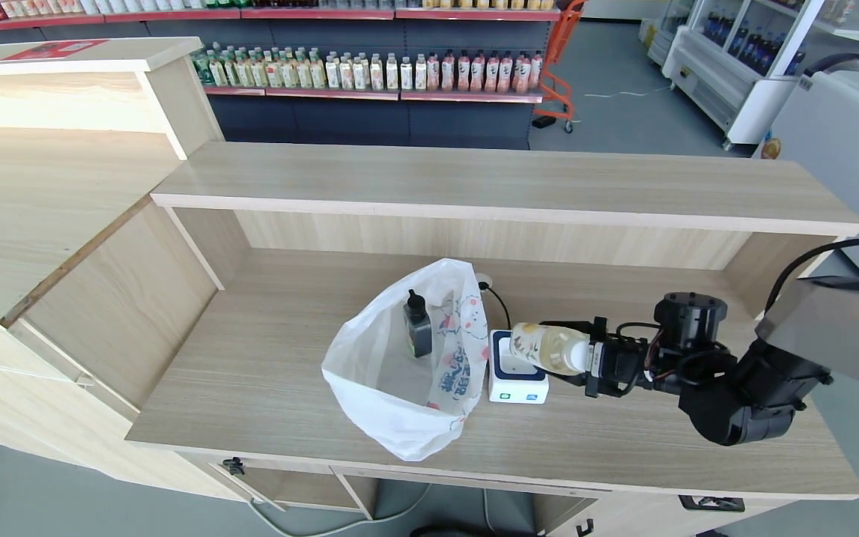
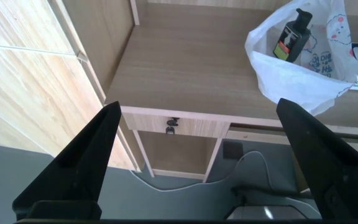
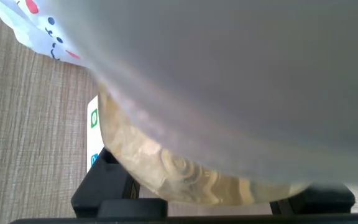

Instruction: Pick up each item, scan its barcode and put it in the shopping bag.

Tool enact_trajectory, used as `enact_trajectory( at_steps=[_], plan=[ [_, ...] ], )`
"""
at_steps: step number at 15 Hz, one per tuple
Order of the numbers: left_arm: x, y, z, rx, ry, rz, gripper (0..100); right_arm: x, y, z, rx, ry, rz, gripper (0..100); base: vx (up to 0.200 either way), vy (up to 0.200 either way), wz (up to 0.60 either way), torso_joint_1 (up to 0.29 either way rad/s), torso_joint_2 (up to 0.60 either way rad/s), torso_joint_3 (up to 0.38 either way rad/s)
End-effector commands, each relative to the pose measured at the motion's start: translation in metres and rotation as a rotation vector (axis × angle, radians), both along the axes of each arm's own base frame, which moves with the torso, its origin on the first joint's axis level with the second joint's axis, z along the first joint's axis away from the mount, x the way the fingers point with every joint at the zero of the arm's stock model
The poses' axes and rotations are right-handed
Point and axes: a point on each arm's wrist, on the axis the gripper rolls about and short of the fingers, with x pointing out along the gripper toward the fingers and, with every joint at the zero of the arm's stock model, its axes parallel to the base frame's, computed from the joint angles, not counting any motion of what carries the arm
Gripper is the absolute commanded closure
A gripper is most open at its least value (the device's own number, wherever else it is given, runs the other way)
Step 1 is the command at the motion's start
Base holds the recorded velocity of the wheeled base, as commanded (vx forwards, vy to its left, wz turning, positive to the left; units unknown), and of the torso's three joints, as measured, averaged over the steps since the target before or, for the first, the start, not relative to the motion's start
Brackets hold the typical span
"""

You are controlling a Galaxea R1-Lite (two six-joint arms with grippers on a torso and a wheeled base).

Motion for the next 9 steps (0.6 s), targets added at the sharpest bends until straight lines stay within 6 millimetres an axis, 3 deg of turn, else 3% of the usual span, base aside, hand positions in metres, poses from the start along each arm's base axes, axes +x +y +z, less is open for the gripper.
enact_trajectory(
  at_steps=[1,9],
  plan=[
    [0.000,0.000,0.000,-0.001,0.000,0.001,0,0.004,0.001,-0.011,0.002,0.016,0.020,100,0.000,0.000,0.00,0.000,0.00,0.000],
    [0.000,0.000,0.000,-0.001,0.000,0.001,0,0.019,0.003,-0.019,0.012,-0.017,0.044,100,0.000,0.000,0.00,0.000,0.00,0.000]
  ],
)
